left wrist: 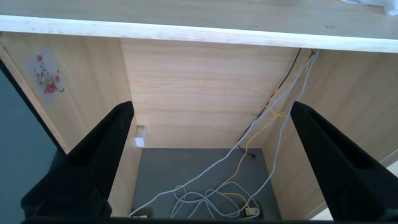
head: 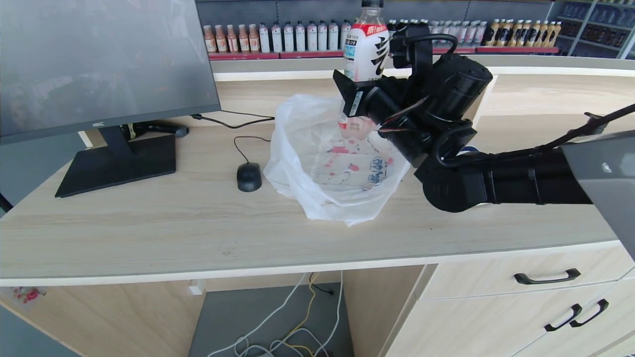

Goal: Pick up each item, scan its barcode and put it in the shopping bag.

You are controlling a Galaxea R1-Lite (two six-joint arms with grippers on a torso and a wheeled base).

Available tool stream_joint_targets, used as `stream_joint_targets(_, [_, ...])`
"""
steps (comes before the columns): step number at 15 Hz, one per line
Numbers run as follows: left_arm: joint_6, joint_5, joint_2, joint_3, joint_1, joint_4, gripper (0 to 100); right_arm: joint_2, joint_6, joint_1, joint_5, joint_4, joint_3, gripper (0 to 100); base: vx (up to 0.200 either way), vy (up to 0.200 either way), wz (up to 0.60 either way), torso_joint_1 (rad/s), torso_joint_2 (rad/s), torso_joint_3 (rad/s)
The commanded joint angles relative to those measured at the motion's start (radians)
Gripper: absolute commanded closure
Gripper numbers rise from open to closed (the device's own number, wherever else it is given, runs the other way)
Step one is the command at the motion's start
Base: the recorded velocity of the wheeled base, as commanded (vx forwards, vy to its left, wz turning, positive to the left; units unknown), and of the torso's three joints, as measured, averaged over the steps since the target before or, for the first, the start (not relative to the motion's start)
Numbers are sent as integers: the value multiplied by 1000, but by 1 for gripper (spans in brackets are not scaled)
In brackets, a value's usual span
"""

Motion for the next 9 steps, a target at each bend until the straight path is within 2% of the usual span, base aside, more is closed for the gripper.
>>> stream_joint_targets(1, [0, 0, 0, 0, 0, 0, 0, 47, -5, 20, 0, -1, -16, 100, 0, 0, 0, 0, 0, 0])
stream_joint_targets(9, [0, 0, 0, 0, 0, 0, 0, 135, -42, 29, 5, 42, -132, 100, 0, 0, 0, 0, 0, 0])
